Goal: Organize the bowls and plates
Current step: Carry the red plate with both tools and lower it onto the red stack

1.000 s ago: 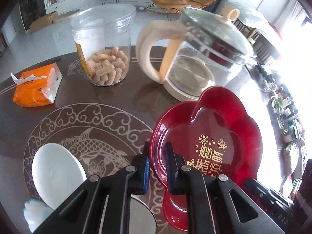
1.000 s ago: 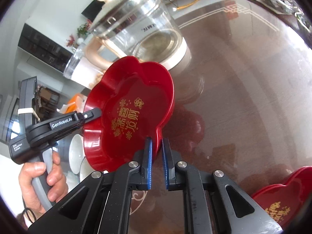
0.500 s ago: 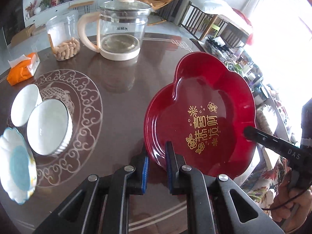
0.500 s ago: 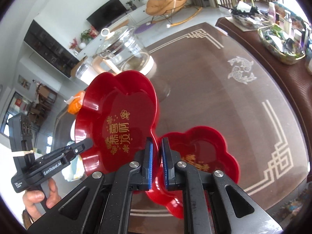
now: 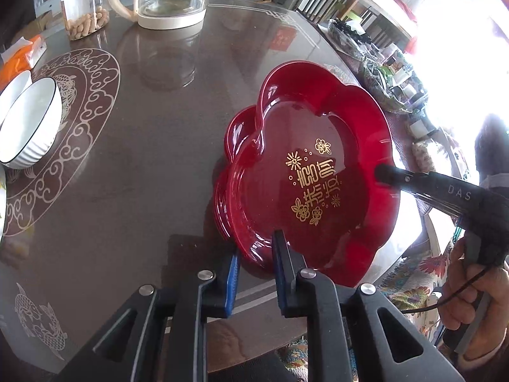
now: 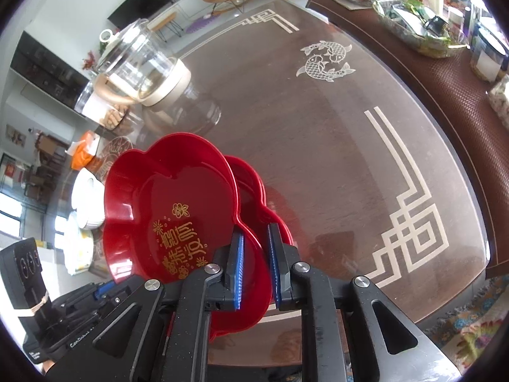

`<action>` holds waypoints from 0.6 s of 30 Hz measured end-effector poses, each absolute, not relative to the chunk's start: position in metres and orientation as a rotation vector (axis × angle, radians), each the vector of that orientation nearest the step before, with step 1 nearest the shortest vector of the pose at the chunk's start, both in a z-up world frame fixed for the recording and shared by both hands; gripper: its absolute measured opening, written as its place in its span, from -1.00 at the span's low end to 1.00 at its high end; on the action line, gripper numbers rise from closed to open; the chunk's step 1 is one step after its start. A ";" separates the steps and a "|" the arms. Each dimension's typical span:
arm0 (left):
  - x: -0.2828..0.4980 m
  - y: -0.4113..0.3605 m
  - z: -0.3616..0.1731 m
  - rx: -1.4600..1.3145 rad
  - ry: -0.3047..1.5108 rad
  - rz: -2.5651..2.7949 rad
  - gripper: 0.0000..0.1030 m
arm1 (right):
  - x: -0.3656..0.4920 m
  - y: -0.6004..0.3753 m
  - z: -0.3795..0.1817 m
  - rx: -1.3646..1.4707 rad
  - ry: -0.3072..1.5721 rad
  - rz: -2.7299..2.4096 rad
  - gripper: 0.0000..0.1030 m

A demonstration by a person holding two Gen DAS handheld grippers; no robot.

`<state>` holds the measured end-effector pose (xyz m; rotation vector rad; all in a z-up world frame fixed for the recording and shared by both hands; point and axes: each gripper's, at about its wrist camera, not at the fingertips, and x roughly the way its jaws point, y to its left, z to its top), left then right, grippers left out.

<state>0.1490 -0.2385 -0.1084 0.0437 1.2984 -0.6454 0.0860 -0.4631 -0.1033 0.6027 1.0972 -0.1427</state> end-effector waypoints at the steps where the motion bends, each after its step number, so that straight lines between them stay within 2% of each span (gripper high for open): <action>1: 0.148 -0.239 -0.109 0.045 1.297 -0.642 -0.65 | 0.086 -0.464 -0.105 0.606 1.101 -0.142 -0.65; 11: 0.142 -0.244 -0.109 0.094 1.262 -0.600 -0.58 | 0.097 -0.457 -0.108 0.504 1.106 -0.161 -0.58; 14: 0.139 -0.247 -0.108 0.153 1.242 -0.573 -0.50 | 0.098 -0.457 -0.111 0.499 1.102 -0.179 -0.56; 18: 0.137 -0.244 -0.103 0.177 1.204 -0.544 -0.29 | 0.095 -0.462 -0.108 0.495 1.077 -0.211 -0.51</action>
